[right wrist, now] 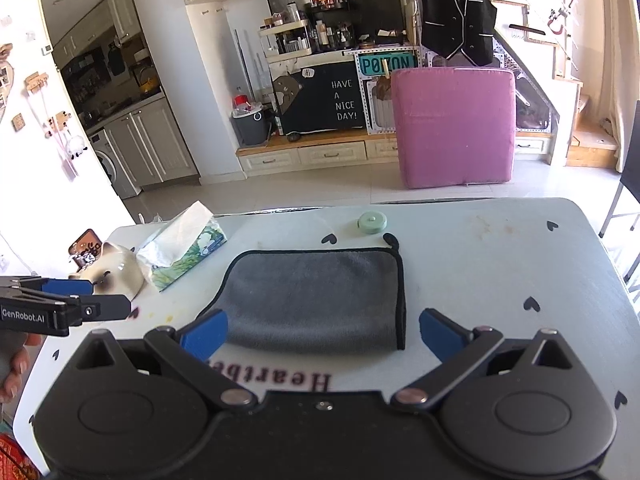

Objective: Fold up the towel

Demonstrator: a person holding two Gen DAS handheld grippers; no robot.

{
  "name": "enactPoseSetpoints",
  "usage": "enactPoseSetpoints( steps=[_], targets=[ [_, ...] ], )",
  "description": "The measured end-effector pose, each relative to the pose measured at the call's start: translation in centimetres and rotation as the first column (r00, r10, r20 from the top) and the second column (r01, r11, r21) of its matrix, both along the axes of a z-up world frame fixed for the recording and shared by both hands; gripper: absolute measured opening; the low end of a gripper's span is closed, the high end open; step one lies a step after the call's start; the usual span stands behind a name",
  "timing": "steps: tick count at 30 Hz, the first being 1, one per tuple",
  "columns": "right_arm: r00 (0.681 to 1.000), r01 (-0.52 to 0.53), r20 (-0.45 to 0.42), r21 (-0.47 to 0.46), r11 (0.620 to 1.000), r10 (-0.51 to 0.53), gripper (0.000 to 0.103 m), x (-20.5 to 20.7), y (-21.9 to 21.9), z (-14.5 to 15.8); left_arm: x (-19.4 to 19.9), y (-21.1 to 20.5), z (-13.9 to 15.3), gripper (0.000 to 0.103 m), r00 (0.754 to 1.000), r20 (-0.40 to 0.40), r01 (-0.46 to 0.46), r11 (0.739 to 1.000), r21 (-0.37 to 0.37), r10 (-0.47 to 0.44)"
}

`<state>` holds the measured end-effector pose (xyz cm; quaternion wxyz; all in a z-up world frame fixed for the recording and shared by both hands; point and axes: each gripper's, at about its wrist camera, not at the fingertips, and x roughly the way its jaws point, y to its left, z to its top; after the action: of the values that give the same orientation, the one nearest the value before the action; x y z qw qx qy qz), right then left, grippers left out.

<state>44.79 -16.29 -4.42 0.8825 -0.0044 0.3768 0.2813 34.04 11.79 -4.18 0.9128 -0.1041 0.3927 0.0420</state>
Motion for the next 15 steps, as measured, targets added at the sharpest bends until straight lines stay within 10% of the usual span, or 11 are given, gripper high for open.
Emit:
enactPoseSetpoints(
  steps=[15],
  targets=[
    [0.997,-0.016,0.073,0.035,0.999,0.014,0.102,-8.1,-3.8,2.2,-8.7,-3.7,2.4,0.102,0.998,0.064,0.007,1.000,0.016,-0.008]
  ],
)
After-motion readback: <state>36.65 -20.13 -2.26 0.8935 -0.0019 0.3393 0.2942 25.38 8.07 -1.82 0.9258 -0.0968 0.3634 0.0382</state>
